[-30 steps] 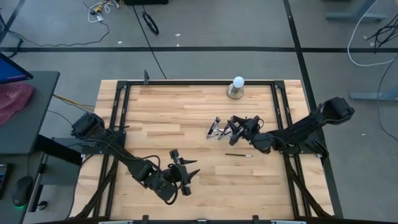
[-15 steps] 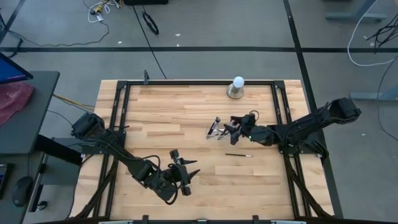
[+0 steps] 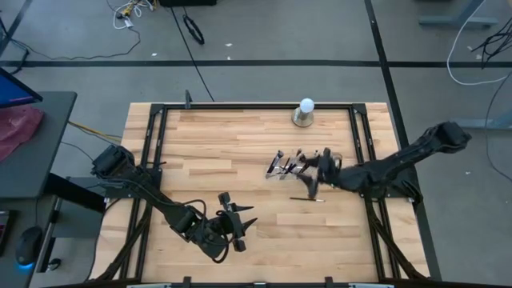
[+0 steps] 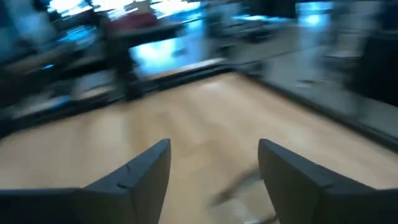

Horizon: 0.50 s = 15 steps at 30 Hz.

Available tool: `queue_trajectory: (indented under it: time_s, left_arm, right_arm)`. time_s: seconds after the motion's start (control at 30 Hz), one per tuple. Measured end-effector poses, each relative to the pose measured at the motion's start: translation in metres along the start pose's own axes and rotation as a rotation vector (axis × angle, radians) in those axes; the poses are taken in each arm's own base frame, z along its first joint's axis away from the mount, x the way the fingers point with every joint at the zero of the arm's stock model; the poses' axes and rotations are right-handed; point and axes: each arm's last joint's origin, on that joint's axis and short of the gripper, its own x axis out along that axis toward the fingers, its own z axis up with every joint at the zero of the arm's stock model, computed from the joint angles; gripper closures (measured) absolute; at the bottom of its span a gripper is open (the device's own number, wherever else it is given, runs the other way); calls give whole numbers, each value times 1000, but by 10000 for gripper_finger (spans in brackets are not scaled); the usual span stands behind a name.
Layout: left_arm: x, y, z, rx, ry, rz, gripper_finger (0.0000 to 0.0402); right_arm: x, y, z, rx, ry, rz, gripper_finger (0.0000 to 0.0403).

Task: Put items in baskets/containers
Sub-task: Put the black eyeshadow brush into the transparent organizer

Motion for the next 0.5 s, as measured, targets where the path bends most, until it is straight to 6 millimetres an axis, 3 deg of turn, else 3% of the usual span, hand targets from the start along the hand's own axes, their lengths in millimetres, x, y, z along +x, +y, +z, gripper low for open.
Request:
queue_trajectory:
  time_s: [0.13,0.23,0.33,0.5]
  left_arm:
    - [0,0,0,0,4,-13,225]
    - [0,-1,0,-2,15,-49,225]
    - [0,-2,-1,-8,19,-60,225]
    - [7,-7,-9,10,31,-58,225]
  right_arm:
    - [-24,35,-2,-145,158,225,188]
    - [-44,50,-21,-229,317,319,208]
    - [-59,48,-50,-216,454,308,225]
    - [-70,20,-95,-95,545,161,229]
